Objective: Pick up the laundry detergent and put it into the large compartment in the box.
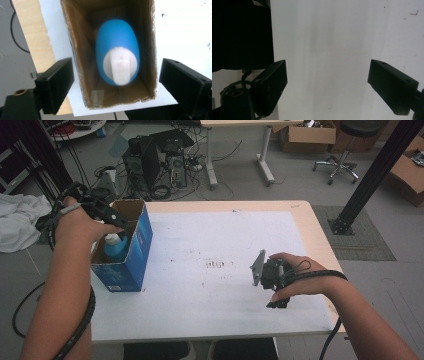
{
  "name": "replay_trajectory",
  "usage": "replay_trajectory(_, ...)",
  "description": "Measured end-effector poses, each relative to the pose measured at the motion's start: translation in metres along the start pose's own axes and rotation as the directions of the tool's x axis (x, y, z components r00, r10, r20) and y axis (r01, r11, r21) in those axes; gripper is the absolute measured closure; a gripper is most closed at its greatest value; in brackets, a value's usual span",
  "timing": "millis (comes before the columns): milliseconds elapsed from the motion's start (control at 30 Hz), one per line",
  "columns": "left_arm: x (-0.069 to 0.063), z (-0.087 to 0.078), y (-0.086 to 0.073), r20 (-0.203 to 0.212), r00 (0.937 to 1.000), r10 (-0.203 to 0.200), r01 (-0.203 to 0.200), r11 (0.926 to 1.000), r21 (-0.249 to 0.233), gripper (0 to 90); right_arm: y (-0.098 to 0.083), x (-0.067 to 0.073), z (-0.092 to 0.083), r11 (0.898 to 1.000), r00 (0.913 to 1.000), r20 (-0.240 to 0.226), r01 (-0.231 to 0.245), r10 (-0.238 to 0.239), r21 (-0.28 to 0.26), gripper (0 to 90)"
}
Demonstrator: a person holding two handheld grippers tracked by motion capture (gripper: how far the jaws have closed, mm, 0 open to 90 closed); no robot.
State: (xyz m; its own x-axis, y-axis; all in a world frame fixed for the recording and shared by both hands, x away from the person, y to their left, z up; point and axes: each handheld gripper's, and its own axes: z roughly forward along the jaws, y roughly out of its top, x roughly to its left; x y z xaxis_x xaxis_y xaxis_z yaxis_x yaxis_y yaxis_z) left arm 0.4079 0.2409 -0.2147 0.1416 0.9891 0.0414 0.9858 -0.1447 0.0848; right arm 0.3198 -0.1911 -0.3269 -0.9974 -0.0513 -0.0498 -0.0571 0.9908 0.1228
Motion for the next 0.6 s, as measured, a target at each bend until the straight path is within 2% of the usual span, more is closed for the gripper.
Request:
replay_trajectory(133,-0.005,-0.005,-0.001,0.012,0.9997,0.022,-0.022,0.9998,-0.004,9.1,0.0,0.0,-0.001,1.0,1.0,0.003,0.001,-0.001,0.001,16.0)
replay_trajectory(300,-0.013,-0.014,-0.002,0.008,0.9987,0.05,-0.05,0.9987,-0.004,6.6,0.001,0.001,-0.004,1.0,1.0,0.006,0.002,-0.002,-0.001,16.0)
replay_trajectory(600,-0.024,-0.019,-0.004,-0.005,0.9952,0.098,-0.098,0.9952,0.004,0.7,0.0,0.003,-0.003,1.0,1.0,0.005,0.0,0.0,-0.004,16.0)
